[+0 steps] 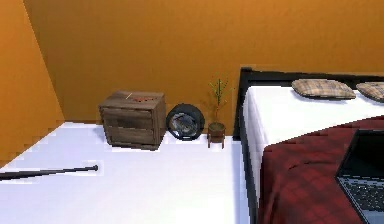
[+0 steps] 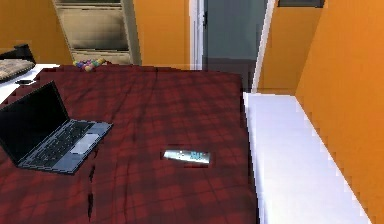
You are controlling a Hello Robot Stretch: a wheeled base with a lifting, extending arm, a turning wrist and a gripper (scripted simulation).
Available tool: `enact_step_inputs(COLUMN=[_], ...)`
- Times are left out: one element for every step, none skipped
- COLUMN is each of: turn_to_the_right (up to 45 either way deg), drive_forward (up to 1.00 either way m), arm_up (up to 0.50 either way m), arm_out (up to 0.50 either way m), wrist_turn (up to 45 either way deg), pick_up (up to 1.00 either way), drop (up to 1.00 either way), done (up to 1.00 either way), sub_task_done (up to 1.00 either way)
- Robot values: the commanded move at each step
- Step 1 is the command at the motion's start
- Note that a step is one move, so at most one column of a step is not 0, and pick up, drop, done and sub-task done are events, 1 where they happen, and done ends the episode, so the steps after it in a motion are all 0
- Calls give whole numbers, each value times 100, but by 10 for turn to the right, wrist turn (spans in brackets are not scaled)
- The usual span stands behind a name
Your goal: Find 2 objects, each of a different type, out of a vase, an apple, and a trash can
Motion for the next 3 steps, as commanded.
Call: enact_step_inputs(turn_to_the_right=[390,-450,180], drive_forward=[0,0,0], arm_up=[0,0,0], arm_out=[0,0,0], wrist_turn=[0,0,0], pick_up=[0,0,0], drop=[0,0,0], done=[0,0,0], sub_task_done=[0,0,0])
